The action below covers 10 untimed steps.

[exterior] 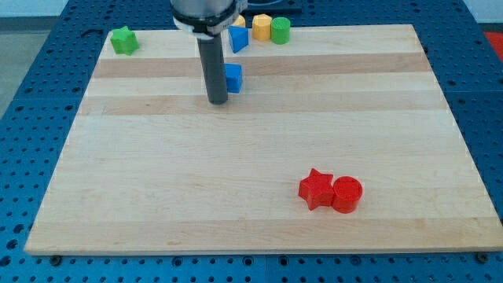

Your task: Move the blue cube close to the blue triangle

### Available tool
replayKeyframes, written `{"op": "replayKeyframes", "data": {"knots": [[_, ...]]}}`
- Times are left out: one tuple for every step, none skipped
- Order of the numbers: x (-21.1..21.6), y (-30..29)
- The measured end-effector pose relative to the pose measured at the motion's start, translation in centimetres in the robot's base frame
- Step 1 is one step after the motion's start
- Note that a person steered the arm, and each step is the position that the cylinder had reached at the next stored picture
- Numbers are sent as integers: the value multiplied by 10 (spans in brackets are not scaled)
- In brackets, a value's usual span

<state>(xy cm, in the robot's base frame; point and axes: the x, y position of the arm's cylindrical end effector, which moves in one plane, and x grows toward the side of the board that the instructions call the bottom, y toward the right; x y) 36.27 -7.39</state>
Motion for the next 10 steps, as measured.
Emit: {"op": "replayKeyframes", "data": {"knots": [[-41, 2], [-71, 4], [-68, 4], [-37, 3], [-28, 16], [-53, 38], [-84, 47], [-94, 62], [-94, 77], [-95, 77]]}}
